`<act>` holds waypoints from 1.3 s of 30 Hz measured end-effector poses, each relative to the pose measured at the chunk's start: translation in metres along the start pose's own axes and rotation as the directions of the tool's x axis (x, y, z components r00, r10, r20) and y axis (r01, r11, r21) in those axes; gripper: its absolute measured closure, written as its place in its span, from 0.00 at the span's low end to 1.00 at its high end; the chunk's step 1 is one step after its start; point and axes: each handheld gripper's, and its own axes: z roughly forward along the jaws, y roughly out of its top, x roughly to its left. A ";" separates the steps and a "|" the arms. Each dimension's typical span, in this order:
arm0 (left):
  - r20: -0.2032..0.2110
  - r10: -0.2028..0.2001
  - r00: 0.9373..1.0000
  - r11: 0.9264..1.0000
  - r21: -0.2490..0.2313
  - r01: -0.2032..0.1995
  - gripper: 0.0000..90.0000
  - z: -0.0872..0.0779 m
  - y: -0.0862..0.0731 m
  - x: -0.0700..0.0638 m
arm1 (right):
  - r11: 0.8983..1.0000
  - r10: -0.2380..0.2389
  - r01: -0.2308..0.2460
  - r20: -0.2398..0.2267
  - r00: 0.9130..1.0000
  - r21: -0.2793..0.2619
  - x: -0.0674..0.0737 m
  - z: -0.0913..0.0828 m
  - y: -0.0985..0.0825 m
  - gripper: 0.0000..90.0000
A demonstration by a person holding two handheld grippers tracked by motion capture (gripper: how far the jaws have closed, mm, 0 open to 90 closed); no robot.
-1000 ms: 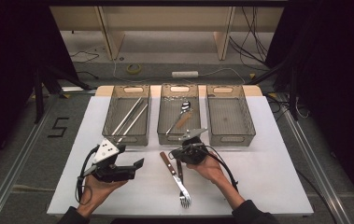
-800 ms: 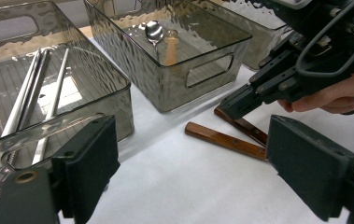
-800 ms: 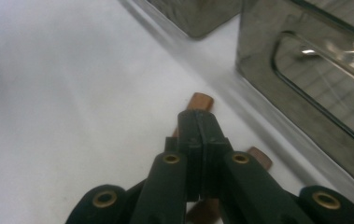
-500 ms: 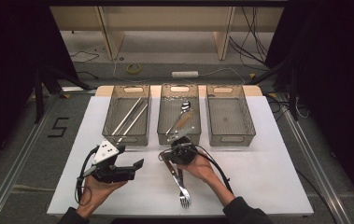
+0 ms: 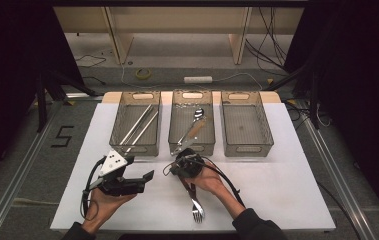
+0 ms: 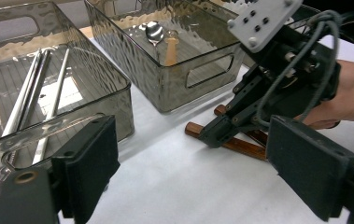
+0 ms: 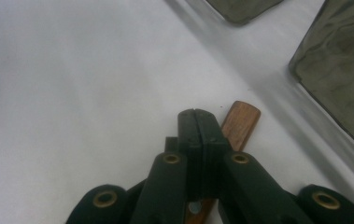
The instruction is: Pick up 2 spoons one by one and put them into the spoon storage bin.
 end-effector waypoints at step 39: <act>0.007 0.020 1.000 1.000 0.010 -0.020 0.18 0.002 -0.001 -0.005 | 0.983 0.154 -0.166 0.132 0.979 0.083 -0.036 -0.050 -0.048 1.00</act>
